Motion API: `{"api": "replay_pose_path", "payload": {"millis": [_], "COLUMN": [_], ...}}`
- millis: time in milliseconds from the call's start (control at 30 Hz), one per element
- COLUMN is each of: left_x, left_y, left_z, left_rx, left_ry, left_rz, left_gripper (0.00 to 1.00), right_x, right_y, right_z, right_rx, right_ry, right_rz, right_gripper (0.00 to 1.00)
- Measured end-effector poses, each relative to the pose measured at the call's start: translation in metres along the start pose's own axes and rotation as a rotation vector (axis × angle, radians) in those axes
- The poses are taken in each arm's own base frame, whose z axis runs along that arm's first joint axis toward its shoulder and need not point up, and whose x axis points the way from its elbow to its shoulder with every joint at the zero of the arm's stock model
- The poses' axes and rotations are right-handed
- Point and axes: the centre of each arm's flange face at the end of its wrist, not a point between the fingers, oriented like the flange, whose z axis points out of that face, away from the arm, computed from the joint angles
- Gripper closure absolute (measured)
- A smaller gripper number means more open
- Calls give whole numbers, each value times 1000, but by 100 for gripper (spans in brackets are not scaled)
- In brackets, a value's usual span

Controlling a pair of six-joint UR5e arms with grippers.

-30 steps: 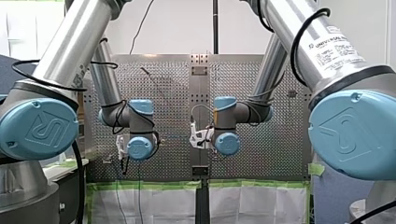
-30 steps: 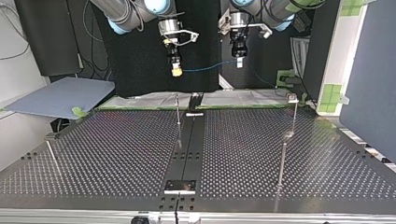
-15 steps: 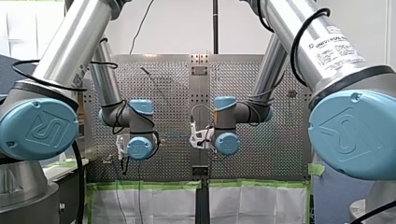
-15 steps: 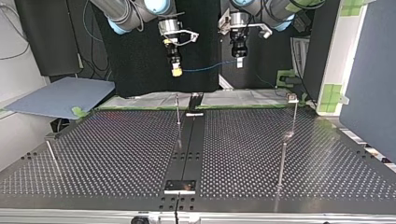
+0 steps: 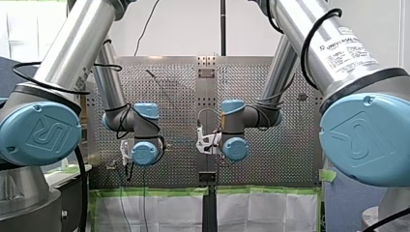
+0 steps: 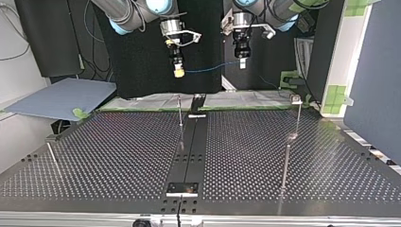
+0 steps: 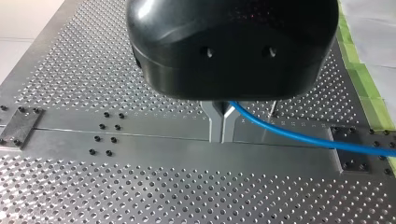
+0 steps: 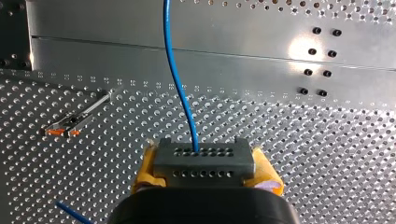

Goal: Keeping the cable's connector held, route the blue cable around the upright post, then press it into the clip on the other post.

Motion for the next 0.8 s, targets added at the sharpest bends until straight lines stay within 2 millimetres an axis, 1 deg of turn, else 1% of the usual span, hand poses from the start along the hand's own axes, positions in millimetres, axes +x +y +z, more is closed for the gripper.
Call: {"api": "replay_pose_path", "payload": {"millis": [367, 467, 600, 800], "left_x": [0, 0, 0, 0], "left_y": [0, 0, 0, 0], "left_z": [0, 0, 0, 0], "left_rx": [-1, -1, -1, -2], "left_ry": [0, 0, 0, 0], "left_rz": [-1, -1, -1, -2], "left_gripper": [100, 100, 100, 100], "right_x": [0, -3, -17, -45], "right_y": [0, -3, -5, -5], "right_z": [0, -1, -4, -12], "right_rx": [0, 3, 8, 16], "right_ry": [-1, -12, -53, -127], "right_rz": [0, -6, -19, -40], "right_gripper": [100, 100, 100, 100]}}
